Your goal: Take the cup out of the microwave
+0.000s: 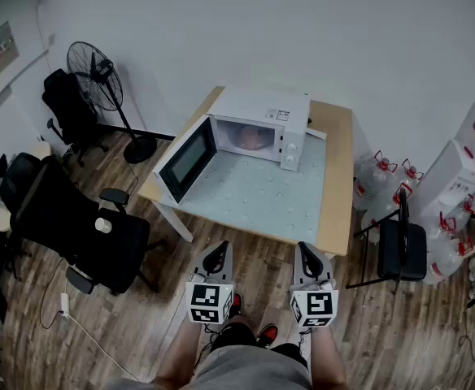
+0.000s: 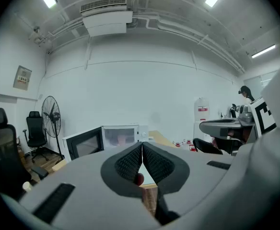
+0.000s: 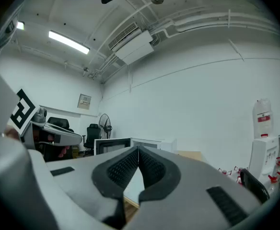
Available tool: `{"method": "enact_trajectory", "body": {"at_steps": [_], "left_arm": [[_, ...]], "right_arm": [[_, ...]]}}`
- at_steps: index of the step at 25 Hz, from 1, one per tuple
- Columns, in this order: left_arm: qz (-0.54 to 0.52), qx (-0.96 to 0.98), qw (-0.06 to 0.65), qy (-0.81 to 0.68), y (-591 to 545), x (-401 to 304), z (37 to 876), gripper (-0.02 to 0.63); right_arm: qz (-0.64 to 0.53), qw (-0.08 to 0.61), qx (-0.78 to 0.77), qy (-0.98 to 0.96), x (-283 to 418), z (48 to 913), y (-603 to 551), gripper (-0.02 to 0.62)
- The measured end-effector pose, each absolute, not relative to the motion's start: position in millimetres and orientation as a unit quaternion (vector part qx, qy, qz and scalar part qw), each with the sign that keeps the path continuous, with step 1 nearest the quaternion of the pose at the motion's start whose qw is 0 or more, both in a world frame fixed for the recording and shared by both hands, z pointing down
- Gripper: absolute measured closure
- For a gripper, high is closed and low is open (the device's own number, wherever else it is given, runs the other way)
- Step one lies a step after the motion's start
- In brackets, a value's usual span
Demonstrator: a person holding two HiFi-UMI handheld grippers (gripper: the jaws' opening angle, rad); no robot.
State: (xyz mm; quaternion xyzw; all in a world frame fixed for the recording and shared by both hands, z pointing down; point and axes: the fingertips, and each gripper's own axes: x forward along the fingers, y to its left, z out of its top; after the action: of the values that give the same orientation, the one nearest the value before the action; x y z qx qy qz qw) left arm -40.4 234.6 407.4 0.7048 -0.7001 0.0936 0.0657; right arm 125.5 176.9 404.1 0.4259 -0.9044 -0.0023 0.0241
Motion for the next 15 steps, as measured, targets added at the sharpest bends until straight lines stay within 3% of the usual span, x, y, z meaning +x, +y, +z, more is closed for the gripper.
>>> {"method": "enact_trajectory", "body": {"at_steps": [15], "left_arm": [[0.092,0.708,0.066,-0.697,211.6,-26.7,410.4,0.581]], "right_arm": [[-0.005,0.024,0.422,-0.906,138.7,404.8,155.5,0.575]]}}
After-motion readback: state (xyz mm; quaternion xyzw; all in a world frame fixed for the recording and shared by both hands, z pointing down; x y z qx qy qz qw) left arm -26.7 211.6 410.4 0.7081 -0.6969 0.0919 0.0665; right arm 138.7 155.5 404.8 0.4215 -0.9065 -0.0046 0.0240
